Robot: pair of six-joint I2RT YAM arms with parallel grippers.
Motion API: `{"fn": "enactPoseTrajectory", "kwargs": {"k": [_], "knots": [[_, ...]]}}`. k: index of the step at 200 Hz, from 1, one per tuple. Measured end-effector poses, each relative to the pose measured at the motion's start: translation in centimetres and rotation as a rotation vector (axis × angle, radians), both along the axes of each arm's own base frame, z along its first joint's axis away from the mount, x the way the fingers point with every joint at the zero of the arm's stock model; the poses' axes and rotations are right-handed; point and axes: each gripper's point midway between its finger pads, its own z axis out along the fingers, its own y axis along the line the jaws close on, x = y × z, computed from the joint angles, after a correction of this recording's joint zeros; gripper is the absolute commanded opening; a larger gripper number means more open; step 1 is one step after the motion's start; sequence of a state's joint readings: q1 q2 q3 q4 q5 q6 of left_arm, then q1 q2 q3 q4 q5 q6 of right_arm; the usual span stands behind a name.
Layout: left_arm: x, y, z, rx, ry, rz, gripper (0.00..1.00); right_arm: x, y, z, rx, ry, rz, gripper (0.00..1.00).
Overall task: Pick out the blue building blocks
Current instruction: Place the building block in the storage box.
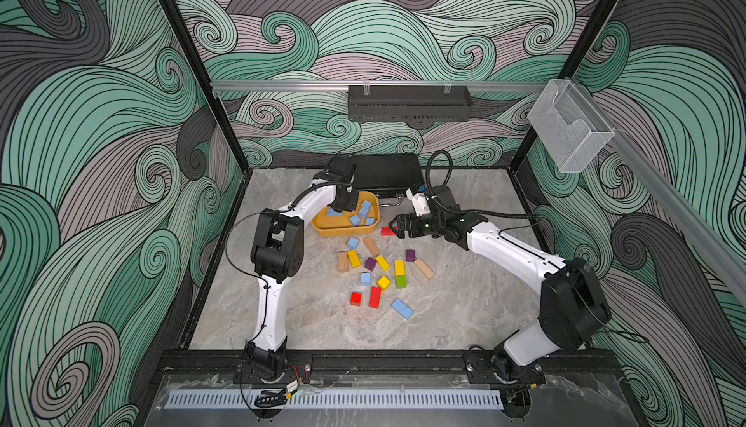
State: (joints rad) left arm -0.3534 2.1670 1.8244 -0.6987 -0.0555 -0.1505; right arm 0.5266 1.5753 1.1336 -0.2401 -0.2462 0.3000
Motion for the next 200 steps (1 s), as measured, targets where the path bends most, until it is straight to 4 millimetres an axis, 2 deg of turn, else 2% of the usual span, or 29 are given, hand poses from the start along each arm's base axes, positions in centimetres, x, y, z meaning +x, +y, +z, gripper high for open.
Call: {"fn": "enactPoseTrajectory", "kwargs": {"k": [57,131,200], "knots": [[1.2,-0.9,-2.9,-0.009,0.042,-0.014,0.00,0.5,-0.2,-0.6,0.013,0.018,-0.007,0.99],[2.0,-0.8,-4.5,0.018,0.053,-0.010,0.04,0.9,-0.5,-0.8,0.029,0.031,-0.015,0.99],[2.6,-0.6,-5.1,0.043,0.047,0.001,0.25,1.0,-0.5,-1.3,0.031,0.047,-0.014,0.99]]}}
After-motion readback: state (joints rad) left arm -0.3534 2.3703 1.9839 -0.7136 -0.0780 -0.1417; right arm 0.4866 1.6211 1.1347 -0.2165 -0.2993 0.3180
